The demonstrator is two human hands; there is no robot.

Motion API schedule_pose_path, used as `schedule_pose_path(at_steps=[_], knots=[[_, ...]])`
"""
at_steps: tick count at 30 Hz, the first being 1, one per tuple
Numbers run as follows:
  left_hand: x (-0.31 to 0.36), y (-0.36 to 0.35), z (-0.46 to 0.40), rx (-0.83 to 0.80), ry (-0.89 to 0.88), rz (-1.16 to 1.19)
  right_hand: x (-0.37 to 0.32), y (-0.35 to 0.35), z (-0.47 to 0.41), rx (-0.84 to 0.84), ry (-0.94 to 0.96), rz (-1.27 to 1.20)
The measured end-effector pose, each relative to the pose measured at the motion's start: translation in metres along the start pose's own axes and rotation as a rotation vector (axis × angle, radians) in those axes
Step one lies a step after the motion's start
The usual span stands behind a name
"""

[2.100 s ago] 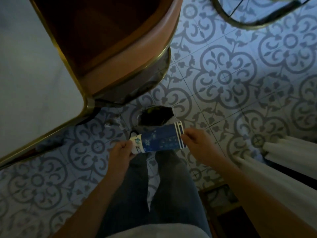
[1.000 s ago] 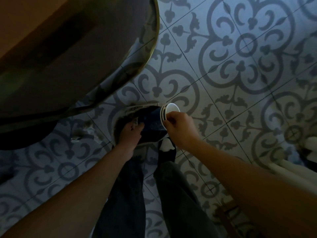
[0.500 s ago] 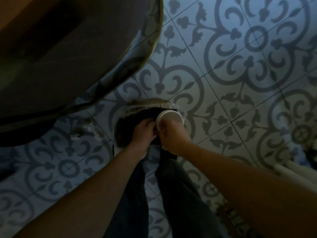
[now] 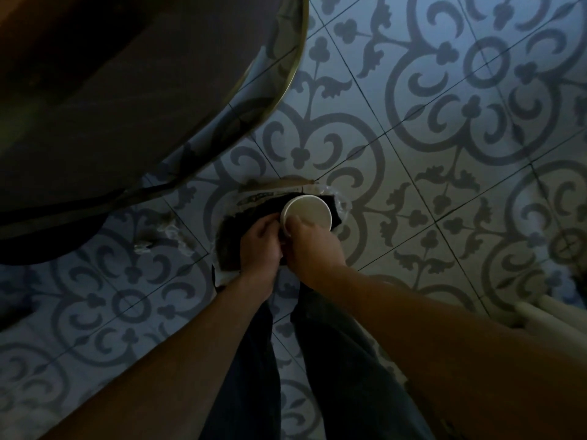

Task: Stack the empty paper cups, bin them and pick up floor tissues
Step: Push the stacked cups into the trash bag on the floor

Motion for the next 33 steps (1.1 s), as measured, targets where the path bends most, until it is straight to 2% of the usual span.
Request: schedule_pose_path(at_steps=[6, 12, 24, 30, 33], knots=[[0.003, -0.019, 0.0, -0.116, 0.035, 0.083, 0.018, 0.005, -0.003, 0.044, -0.056, 0.013], [0.003, -0.019, -0.001, -0.165, 0.02, -0.038, 0.033, 0.007, 0.001, 0.053, -0.067, 0.03], [0.006, 0.05, 0.04, -0.084, -0.133, -0.35, 0.027, 0.037, 0.038, 0.061, -0.013, 0.111], [0.016, 0.097, 0.084, -0.049, -0.27, -0.402, 0.009, 0.037, 0.066, 0.014, 0.02, 0.219], [0.006, 0.12, 0.098, 0.029, -0.295, -0.409, -0.008, 0.029, 0.076, 0.003, 0.054, 0.247]])
Point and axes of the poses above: each hand's wrist, its own z-axis away from the middle knuckle, its own y-axis out of the back of the hand, x = y × z, the point moved 6 cm from there along -z, towards the middle knuckle, and after that the axes turned 12 degrees about -y, right-handed, at the moved point
